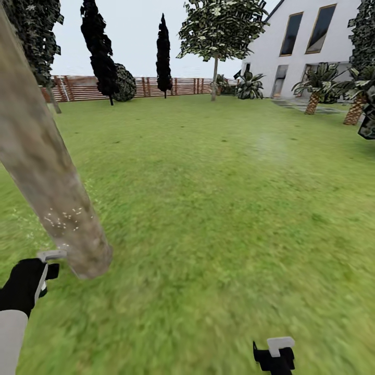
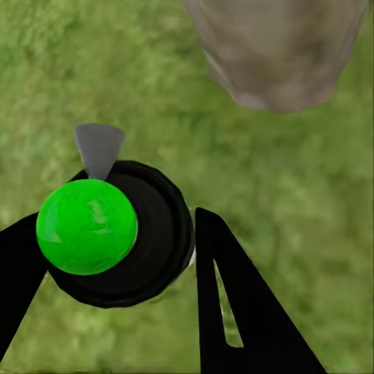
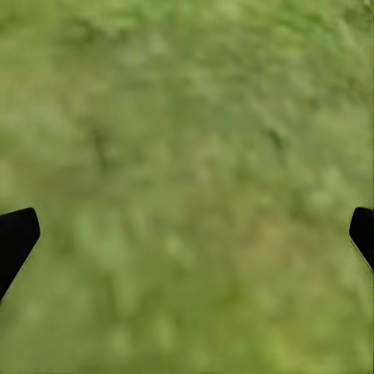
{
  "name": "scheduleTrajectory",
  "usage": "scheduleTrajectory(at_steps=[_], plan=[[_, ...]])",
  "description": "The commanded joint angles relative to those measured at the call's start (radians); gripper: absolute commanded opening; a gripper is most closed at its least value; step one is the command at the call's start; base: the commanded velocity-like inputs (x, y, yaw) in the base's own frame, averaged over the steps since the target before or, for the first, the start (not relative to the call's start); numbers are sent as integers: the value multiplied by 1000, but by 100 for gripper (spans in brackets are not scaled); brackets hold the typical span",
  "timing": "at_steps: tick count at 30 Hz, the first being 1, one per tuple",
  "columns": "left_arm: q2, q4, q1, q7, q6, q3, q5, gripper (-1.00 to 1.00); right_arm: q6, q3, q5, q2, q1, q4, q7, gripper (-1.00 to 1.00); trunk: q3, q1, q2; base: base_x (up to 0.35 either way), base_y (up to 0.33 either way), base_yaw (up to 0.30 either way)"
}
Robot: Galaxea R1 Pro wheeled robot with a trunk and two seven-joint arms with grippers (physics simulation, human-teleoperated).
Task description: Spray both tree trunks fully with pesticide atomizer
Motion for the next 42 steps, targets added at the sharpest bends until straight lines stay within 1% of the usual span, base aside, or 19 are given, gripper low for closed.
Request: scheduleTrajectory(at_steps=[1,4,5,6,7,9,12,14,15,17,20,24,26,28,36,42], plan=[[8,0,24,-1,-22,0,9,-100,-2,-4,11,0,-1,1,-6,100,-1,0,0,323,0,0],[7,2,53,-1,-48,-1,8,-100,-2,-3,11,0,-1,2,-6,100,-1,0,0,321,-33,0],[4,15,58,-1,-68,-1,10,-100,-2,-3,11,1,-1,2,-6,100,-1,0,0,299,-119,19],[3,30,59,0,-104,0,8,-100,-2,-3,11,1,-1,2,-6,100,-1,0,0,294,-131,170],[4,35,60,0,-118,0,9,-100,-2,-3,11,1,-1,2,-6,100,-1,0,0,289,-139,223],[3,38,60,1,-132,-1,9,-100,-2,-4,11,0,-1,2,-6,100,-1,0,0,283,-148,258],[-2,39,62,1,-134,-1,20,-100,-2,-3,11,1,-1,2,-6,100,-1,0,0,120,-72,275],[-8,40,62,0,-135,-1,22,-100,-2,-2,11,1,-1,2,-6,100,-1,0,0,16,-10,277],[-31,41,62,-2,-137,-1,22,-100,-2,-2,11,1,-1,2,-6,100,-1,0,0,3,-75,277],[-60,41,62,-2,-138,-3,17,-100,-2,-3,11,1,-1,2,-6,100,-1,0,0,1,-213,257],[-82,41,62,-2,-139,-6,16,-100,-2,-4,10,1,-1,2,-6,100,-1,0,0,0,-261,67],[-85,41,62,-1,-143,-6,15,-100,-2,-4,10,1,-1,2,-6,100,-1,0,0,0,-269,3],[-86,41,62,0,-165,-6,15,-100,-2,-4,10,1,-1,2,-6,100,-1,0,0,0,-270,0],[-86,41,63,0,-172,-6,15,-100,-1,-4,10,1,-1,2,-6,100,-1,0,0,0,-270,0],[-85,41,62,1,-176,-1,15,-100,-1,-4,11,1,-1,2,-6,100,-1,0,0,69,-270,6],[-85,41,62,1,-176,-1,15,-100,-1,-4,11,1,-1,2,-6,100,-1,0,0,99,-270,213]])
